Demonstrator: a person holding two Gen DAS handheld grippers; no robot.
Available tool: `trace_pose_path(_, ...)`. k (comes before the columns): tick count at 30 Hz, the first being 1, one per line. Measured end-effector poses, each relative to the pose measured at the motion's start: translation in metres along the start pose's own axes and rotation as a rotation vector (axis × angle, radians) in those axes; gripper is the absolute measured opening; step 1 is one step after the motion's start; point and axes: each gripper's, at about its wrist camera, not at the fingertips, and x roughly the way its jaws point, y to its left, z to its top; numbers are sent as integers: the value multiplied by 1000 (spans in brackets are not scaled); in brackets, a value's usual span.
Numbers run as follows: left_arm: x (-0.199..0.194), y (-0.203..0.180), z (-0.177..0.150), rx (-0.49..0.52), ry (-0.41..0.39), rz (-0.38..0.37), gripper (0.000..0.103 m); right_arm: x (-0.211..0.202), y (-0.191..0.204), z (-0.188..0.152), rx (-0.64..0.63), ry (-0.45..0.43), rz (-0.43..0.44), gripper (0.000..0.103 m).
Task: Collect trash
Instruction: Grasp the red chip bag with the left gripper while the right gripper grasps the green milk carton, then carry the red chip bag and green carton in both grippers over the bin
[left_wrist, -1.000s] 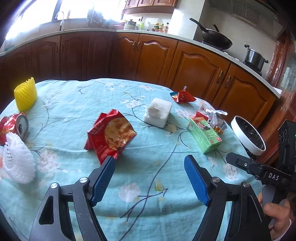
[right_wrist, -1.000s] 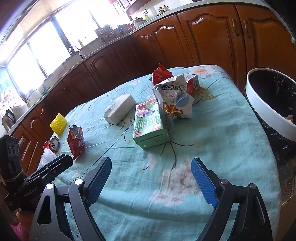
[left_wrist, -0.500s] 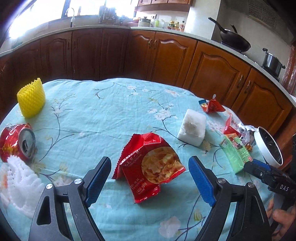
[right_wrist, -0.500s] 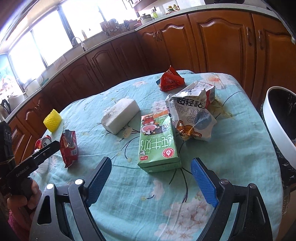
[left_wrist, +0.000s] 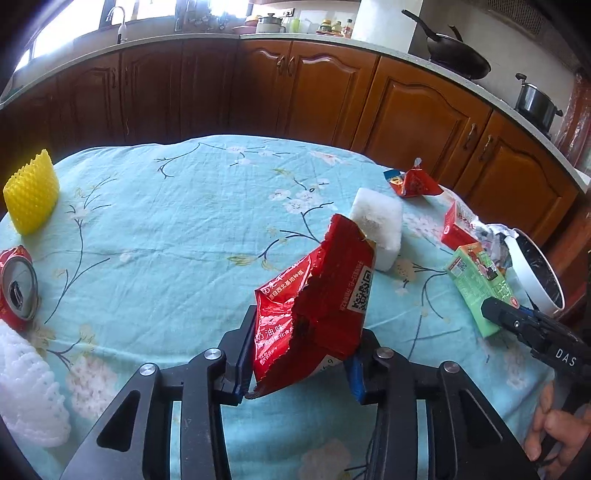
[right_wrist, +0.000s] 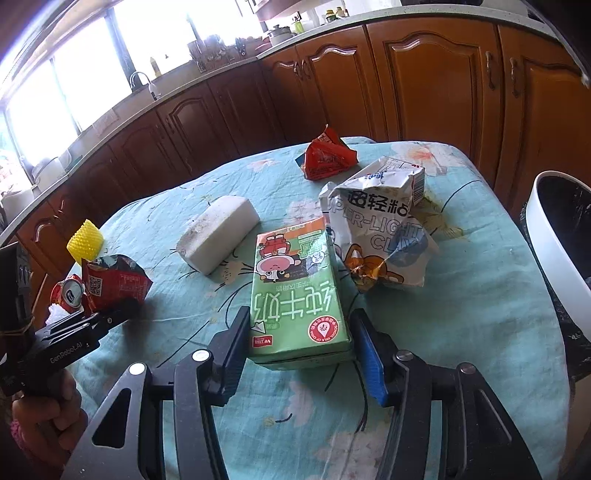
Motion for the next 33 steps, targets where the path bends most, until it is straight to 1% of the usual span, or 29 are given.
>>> trace_pose_path(6, -18, -18, -10, 17, -19, -75, 37, -31, 2, -18, 9, -25, 75, 54)
trace_pose_path(10, -22, -38, -17, 51, -3, -130, 37, -49, -5, -30, 27, -35, 89, 54)
trace_pose_path(16, -22, -71, -22, 112, 19, -196, 37, -72, -33, -38, 87, -65, 42, 54)
trace_pose_path(24, -7, -110, -18, 167, 41, -265, 37, -97, -77, -41, 167, -111, -18, 52)
trace_pose_path(29, 4, -133, -19, 205, 51, -287, 37, -109, -97, -41, 199, -136, -38, 51)
trace_pose_path(33, 10, -143, -21, 212, 62, -290, 37, -107, -102, -45, 201, -126, -46, 51)
